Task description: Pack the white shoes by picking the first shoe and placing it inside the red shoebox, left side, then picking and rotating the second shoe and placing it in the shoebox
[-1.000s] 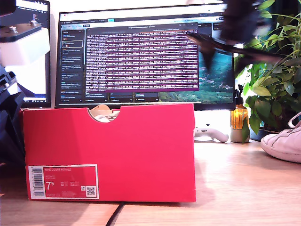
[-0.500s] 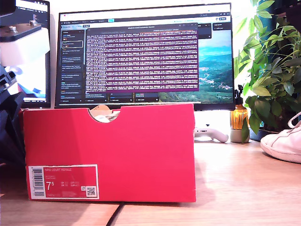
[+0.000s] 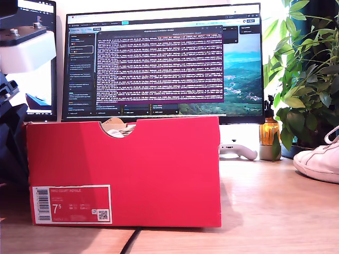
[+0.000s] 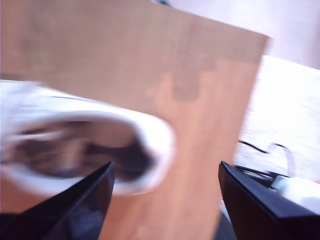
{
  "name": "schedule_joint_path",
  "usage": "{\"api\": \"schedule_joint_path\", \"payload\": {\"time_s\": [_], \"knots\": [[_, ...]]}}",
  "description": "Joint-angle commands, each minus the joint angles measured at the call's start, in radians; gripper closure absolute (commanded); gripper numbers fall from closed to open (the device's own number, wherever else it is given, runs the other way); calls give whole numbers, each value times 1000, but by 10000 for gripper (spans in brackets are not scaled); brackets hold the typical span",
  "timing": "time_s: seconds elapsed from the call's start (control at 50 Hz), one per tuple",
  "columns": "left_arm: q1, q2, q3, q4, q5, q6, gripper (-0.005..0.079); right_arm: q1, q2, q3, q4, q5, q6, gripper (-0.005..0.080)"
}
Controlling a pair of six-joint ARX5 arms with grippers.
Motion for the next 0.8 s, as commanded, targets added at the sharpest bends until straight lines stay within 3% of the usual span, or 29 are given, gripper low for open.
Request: {"api": "schedule_joint_path", "payload": {"time_s": [0.0, 0.66, 0.78], "knots": [[-2, 5, 8, 5, 13, -8, 700, -4, 8, -47, 39, -17, 4, 144], [-2, 5, 8, 5, 20, -8, 700, -55, 19, -344, 393, -78, 29, 150], [-2, 5, 8, 5, 20, -8, 700, -69, 19, -407, 477, -120, 56, 247]]}}
